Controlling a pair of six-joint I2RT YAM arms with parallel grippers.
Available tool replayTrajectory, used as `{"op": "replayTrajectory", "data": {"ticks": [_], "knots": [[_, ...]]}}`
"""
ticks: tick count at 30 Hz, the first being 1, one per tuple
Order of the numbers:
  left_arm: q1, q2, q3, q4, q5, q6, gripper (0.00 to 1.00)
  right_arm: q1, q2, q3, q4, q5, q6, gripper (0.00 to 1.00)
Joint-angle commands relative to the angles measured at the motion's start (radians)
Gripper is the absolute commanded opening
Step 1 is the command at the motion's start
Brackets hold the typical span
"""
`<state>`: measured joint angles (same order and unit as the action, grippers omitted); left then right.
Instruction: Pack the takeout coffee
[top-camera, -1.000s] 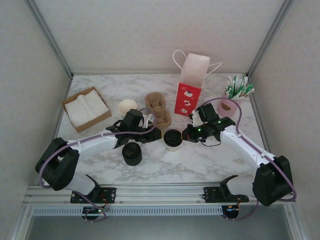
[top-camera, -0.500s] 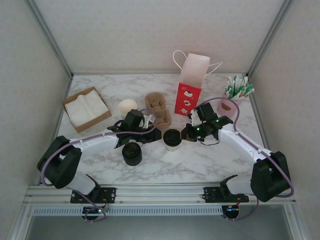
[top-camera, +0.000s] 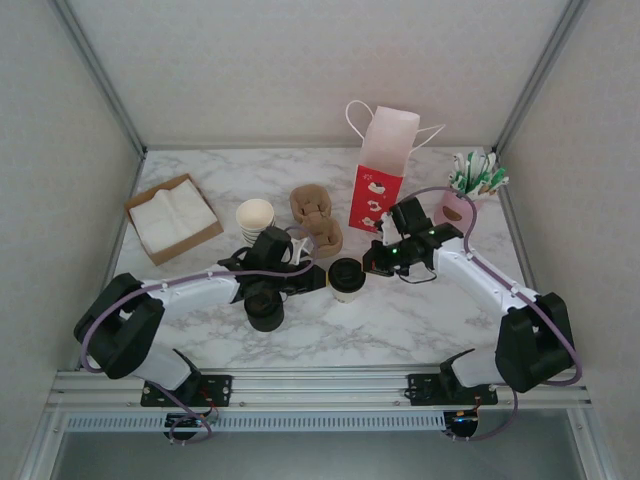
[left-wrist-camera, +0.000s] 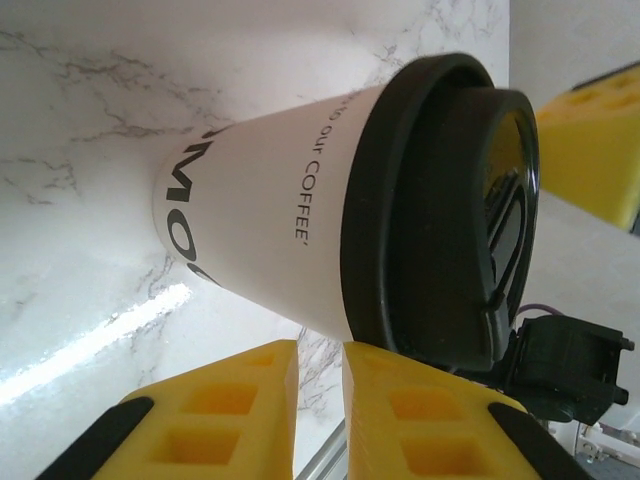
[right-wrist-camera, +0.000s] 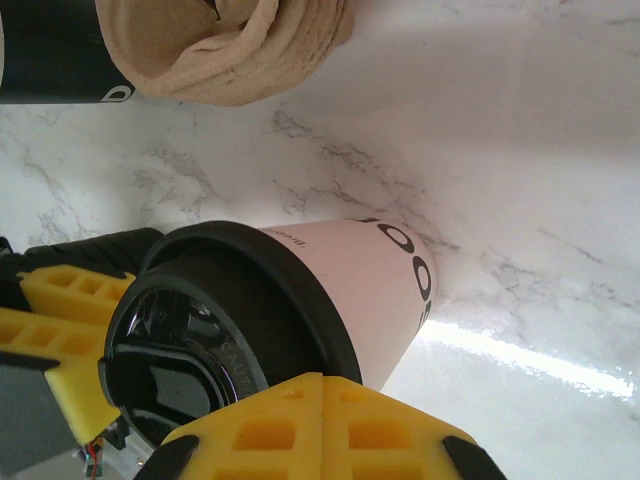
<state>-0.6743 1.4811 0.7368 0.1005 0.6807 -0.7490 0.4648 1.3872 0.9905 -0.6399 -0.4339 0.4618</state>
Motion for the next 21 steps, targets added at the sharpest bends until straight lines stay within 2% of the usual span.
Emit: {"op": "replayTrajectory", "data": {"ticks": [1,6,14,21], "knots": [[-0.030,-0.039,-0.009,0.040,-0.003,-0.026,0.19,0.002,0.037,0.039,-0.022,0.008,-0.028,0.00],[-0.029,-0.068,-0.018,-0.002,-0.028,-0.010,0.20,-0.006,0.053,0.081,-0.049,0.020,-0.046,0.00],[0.018,-0.151,-0.016,-0.075,-0.033,0.015,0.21,-0.005,-0.022,0.079,-0.086,0.026,-0.040,0.00],[0.072,-0.116,0.029,-0.038,0.052,0.015,0.26,-0.006,-0.092,-0.018,-0.039,-0.035,0.000,0.00]]}}
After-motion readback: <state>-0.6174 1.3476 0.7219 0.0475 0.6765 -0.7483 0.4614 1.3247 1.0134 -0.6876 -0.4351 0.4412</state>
